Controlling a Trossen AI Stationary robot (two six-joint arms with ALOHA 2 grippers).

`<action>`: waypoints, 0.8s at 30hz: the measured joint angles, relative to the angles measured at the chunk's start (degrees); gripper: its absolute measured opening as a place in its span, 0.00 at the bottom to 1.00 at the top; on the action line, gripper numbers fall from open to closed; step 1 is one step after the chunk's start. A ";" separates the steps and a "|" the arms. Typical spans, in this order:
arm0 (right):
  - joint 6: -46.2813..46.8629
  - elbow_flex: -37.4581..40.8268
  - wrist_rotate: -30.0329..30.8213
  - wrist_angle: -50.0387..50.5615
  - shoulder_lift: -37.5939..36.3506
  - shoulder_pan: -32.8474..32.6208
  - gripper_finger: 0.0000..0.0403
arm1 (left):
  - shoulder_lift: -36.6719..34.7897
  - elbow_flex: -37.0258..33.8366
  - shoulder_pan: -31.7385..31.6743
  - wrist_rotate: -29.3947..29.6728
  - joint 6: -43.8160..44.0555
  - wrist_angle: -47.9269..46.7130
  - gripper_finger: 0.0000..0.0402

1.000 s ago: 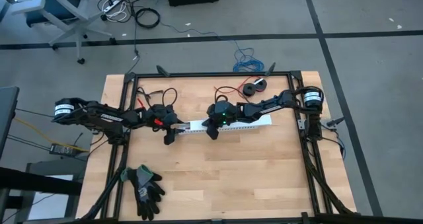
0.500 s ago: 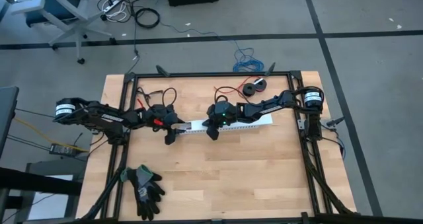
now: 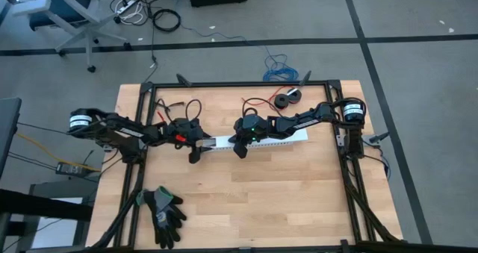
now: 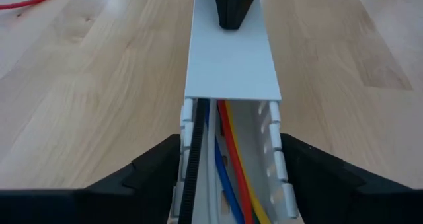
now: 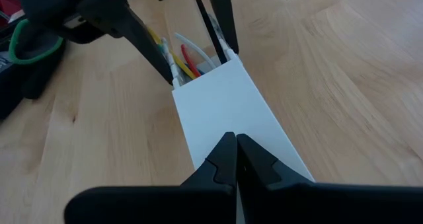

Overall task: Ziptie cables
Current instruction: Close the white cable duct cover

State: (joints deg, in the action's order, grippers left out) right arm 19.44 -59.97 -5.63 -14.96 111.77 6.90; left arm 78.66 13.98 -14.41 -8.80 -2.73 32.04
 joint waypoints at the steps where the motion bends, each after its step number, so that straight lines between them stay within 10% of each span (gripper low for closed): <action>1: 0.00 0.01 0.00 0.01 0.00 0.00 0.00 | 0.44 0.00 0.00 0.01 -0.01 0.24 0.65; 16: -1.74 0.19 0.99 0.50 -1.27 -0.31 0.00 | 0.74 0.00 -0.04 0.07 0.01 -0.31 0.55; 24: -3.04 0.30 5.78 17.43 -11.91 -1.64 0.00 | 0.76 -0.01 -0.04 0.09 0.00 -0.46 0.54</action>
State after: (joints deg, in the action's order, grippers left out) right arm 16.40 -59.67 0.16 2.46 99.86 5.25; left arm 79.42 13.97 -14.46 -8.71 -2.73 31.58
